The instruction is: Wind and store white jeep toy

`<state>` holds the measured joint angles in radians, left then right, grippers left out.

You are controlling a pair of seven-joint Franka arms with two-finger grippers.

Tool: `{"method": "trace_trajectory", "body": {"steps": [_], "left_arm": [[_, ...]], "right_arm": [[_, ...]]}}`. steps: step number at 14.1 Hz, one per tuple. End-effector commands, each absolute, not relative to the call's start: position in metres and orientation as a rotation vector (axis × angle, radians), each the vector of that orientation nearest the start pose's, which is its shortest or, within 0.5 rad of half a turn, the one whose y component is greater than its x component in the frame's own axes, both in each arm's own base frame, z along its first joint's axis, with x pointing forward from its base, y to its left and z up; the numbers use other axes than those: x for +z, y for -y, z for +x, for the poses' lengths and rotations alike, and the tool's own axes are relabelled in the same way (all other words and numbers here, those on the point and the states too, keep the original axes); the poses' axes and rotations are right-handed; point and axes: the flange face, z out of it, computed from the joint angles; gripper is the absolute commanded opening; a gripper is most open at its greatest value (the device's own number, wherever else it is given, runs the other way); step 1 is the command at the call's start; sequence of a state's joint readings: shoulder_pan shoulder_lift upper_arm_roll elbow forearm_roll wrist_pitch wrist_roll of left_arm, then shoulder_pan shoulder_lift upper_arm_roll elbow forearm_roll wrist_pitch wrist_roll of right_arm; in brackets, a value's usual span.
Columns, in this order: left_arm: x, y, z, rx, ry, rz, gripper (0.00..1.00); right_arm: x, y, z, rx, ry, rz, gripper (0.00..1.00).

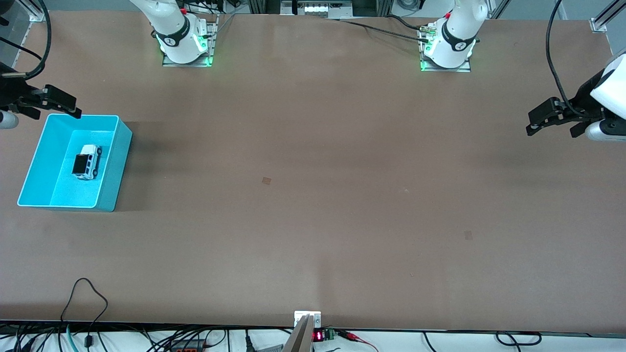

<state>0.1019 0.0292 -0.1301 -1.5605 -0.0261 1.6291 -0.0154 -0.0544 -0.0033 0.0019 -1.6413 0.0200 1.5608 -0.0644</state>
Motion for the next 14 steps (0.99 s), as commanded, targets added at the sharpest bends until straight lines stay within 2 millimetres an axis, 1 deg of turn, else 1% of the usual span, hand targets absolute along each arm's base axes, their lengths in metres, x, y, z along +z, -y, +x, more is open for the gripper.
{"method": "trace_trajectory", "body": {"steps": [1, 2, 4, 7, 8, 14], "left_arm": [[0.6214, 0.0167, 0.5652, -0.084, -0.016, -3.184, 1.00], [0.6214, 0.0176, 0.5652, -0.084, -0.019, -3.184, 1.00], [0.6214, 0.0176, 0.5652, -0.084, -0.019, -3.184, 1.00], [0.6221, 0.0174, 0.5652, -0.087, -0.019, -3.183, 1.00], [0.6214, 0.0174, 0.5658, -0.087, -0.019, -3.183, 1.00], [0.6215, 0.0192, 0.5659, -0.089, -0.027, -3.175, 1.00]], "right_arm": [[0.5908, 0.0234, 0.5556, 0.123, 0.016, -3.115, 1.00], [0.5862, 0.0236, 0.5586, 0.127, 0.049, -3.114, 1.00], [0.5842, 0.0231, 0.5607, 0.122, 0.085, -3.116, 1.00], [0.5839, 0.0213, 0.5621, 0.090, 0.085, -3.125, 1.00], [0.5818, 0.0187, 0.5619, 0.097, 0.088, -3.124, 1.00], [0.5810, 0.0185, 0.5618, 0.099, 0.078, -3.123, 1.00]]}}
